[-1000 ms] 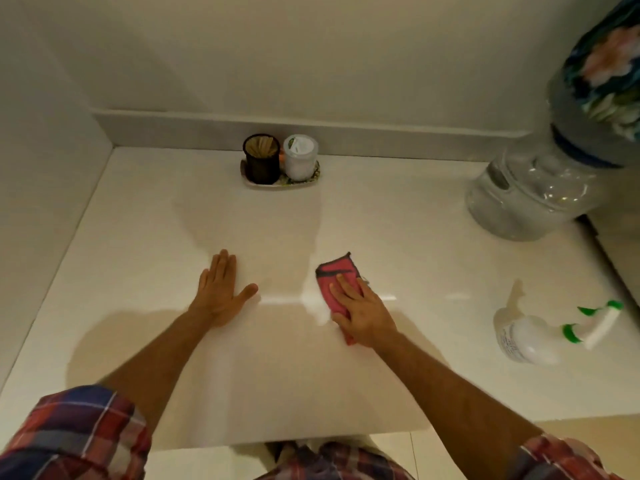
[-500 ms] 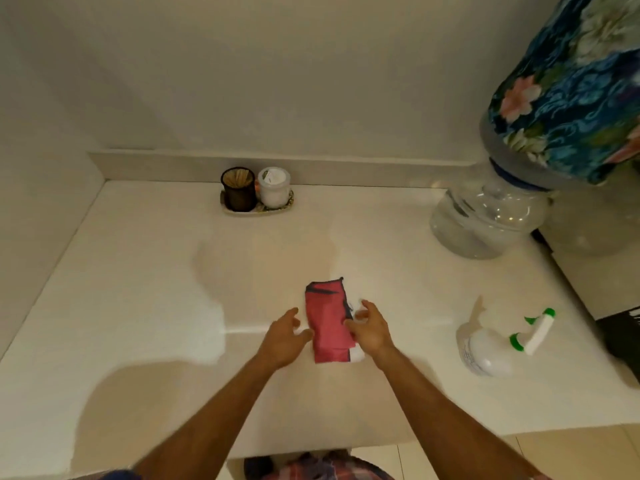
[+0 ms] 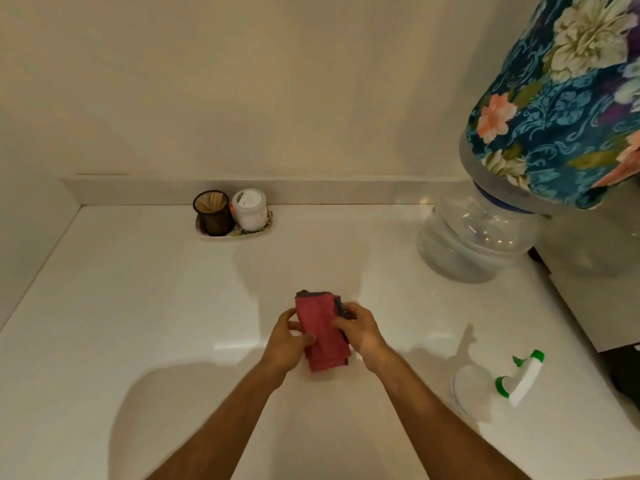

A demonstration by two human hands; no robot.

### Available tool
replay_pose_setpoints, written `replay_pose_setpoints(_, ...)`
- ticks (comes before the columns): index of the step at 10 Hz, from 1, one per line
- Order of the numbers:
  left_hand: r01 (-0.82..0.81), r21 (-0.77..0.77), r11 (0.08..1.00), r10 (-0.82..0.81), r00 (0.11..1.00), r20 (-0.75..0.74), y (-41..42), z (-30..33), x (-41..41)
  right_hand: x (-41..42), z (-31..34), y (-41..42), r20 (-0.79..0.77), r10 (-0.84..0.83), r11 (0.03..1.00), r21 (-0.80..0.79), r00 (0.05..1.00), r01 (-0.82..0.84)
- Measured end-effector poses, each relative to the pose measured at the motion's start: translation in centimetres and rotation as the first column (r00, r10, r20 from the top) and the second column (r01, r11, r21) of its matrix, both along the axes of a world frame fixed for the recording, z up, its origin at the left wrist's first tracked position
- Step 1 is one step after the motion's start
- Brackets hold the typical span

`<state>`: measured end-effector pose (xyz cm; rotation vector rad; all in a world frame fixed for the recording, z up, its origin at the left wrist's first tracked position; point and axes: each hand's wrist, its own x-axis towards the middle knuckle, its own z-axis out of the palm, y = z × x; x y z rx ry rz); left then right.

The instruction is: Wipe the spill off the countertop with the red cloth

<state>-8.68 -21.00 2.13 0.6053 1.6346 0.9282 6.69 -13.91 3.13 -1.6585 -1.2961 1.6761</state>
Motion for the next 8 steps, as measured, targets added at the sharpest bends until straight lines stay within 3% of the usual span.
replay_pose_setpoints(3,0.091,0.133,0.987,-0.085,0.995,-0.053,13.2,1.8,3.3,2.9,2.2,10.3,0.002,-0.168,0.976,0.144,0.986,0.166)
replay_pose_setpoints(5,0.172,0.168,0.971,-0.156,0.982,-0.109,20.4,0.4,5.3,4.1,1.2,16.7,0.131,-0.265,0.947,0.222,0.955,0.233)
replay_pose_setpoints(8,0.267,0.112,0.957,-0.253,0.959,-0.129,22.3,-1.9,5.8,5.0,-1.7,18.6,0.402,-0.172,0.972,0.220,0.899,0.087)
